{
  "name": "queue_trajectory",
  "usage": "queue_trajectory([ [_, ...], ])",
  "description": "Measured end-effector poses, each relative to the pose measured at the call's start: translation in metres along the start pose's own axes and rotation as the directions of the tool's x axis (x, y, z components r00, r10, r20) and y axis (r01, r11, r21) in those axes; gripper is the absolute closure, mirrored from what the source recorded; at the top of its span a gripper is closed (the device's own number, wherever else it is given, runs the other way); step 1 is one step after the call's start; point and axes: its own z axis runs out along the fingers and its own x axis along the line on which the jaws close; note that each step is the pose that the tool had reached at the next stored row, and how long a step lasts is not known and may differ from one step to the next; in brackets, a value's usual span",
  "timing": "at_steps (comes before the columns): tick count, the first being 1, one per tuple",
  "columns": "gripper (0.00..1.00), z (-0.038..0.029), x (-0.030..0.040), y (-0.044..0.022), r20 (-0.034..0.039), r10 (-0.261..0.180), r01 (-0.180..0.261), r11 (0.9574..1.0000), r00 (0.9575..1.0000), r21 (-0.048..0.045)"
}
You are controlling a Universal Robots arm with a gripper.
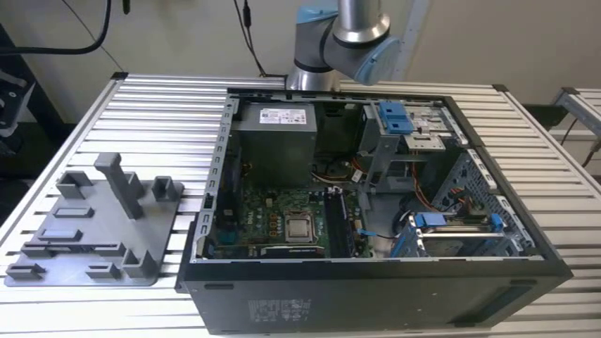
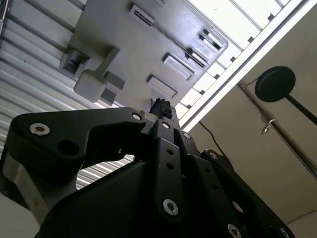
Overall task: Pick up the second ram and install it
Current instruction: 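Pick up the second ram and move it above second insertion slot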
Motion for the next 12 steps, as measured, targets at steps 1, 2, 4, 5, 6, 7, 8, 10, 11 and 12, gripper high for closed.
queue_trajectory([
  [1,0.89,0.0,0.0,0.0,0.0,0.0,0.0,1.0,1.0,0.0],
  [2,0.89,0.0,0.0,0.0001,0.0,0.0,0.0,1.0,1.0,0.0],
  [4,0.89,0.0,0.0,0.0002,0.0001,0.0,0.0,1.0,1.0,0.0],
  [5,0.89,0.0,0.0,0.0001,0.0,0.0,0.0,1.0,1.0,0.0],
  [6,0.89,0.0,0.0,0.0001,0.0,-0.002,0.002,1.0,1.0,0.0],
  [7,0.89,0.0,0.0,0.0002,-0.0004,-0.005,0.005,1.0,1.0,0.0],
  [8,0.89,0.0,0.0,0.0002,-0.0008,-0.01,0.01,0.9999,0.9999,0.0001],
  [10,0.89,0.0001,0.0,0.0002,-0.0018,-0.024,0.024,0.9997,0.9997,0.0007],
  [11,0.89,0.0,0.0,0.0002,-0.0025,-0.032,0.032,0.9995,0.9995,0.0011],
  [12,0.89,0.0,0.0,0.0002,-0.0033,-0.041,0.041,0.9991,0.9991,0.0017],
])
